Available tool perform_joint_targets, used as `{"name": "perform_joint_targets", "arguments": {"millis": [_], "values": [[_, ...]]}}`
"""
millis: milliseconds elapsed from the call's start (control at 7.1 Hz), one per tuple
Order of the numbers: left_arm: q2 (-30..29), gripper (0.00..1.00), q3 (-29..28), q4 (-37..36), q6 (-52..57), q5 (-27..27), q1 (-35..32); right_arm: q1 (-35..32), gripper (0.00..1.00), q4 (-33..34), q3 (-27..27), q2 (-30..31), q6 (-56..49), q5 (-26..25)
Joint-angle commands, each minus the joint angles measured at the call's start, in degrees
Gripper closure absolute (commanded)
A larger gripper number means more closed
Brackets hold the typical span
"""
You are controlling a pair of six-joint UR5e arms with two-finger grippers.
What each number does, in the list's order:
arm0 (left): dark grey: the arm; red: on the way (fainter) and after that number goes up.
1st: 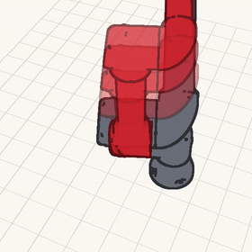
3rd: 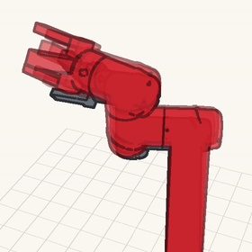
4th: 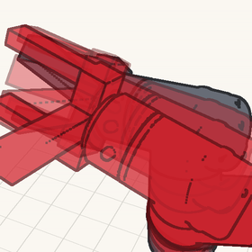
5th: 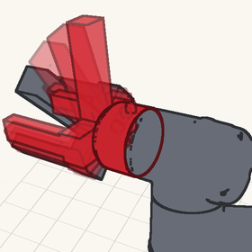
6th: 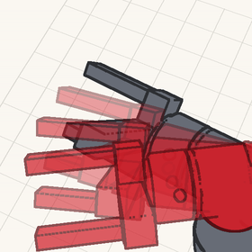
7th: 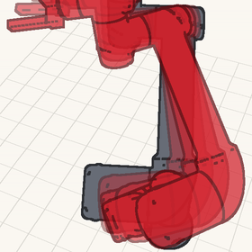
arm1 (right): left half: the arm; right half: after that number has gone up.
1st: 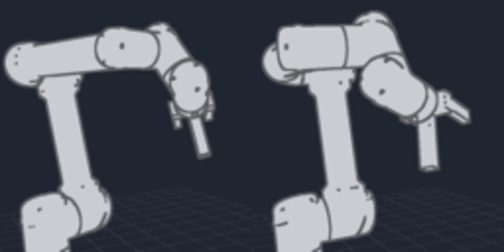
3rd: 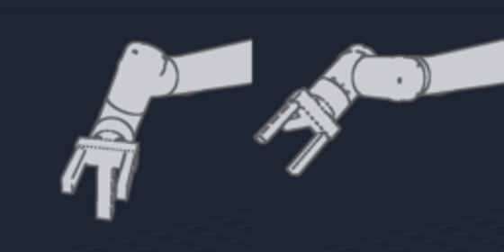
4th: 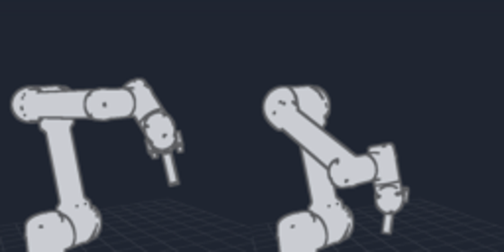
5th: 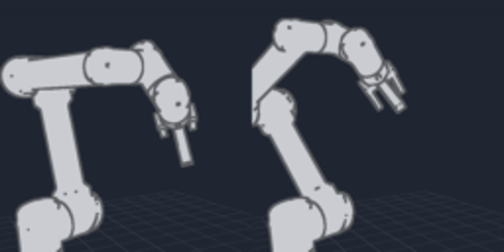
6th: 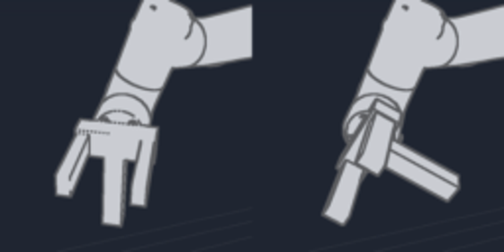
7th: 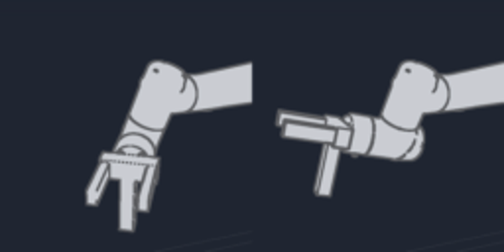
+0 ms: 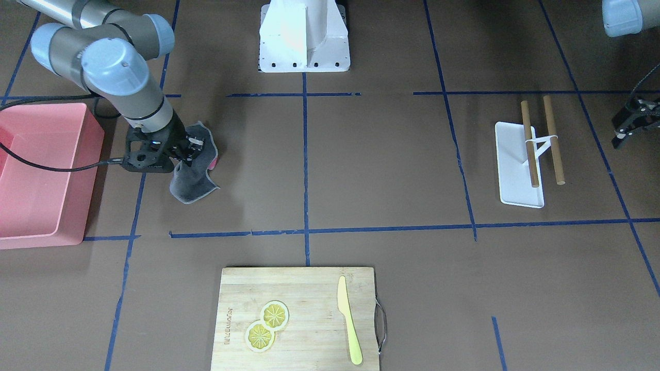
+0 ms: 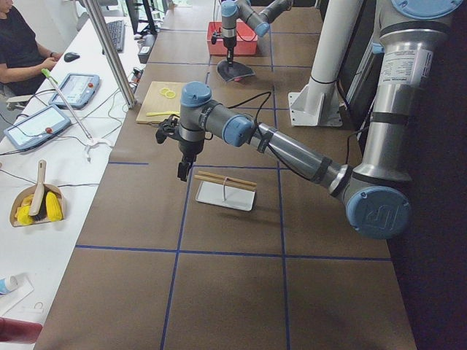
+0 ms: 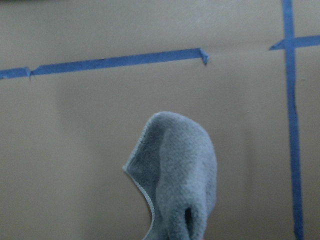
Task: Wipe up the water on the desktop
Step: 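Carry the grey cloth into the pink bin with the right gripper and release it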
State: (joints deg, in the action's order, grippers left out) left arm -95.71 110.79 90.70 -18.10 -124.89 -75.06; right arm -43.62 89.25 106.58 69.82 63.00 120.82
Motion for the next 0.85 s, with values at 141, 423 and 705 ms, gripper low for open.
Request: {"name": "perform_joint_targets", "arguments": {"millis": [141, 423, 705], "values": [[0.09, 0.00, 0.22, -0.09, 0.00, -0.70, -0.08, -13.73, 1.00, 21.67, 16.26, 2.42, -12.30, 5.22], [0.09, 0.00, 0.48, -0.09, 0.00, -0.79, -0.26, -23.20, 0.98, 25.36, 19.28, 11.94, -30.11, 5.13], [0.52, 0.00, 1.00, -0.09, -0.09, -0.88, -0.26, -26.85, 0.96, 24.66, 16.05, 17.09, -42.92, 4.60]]}}
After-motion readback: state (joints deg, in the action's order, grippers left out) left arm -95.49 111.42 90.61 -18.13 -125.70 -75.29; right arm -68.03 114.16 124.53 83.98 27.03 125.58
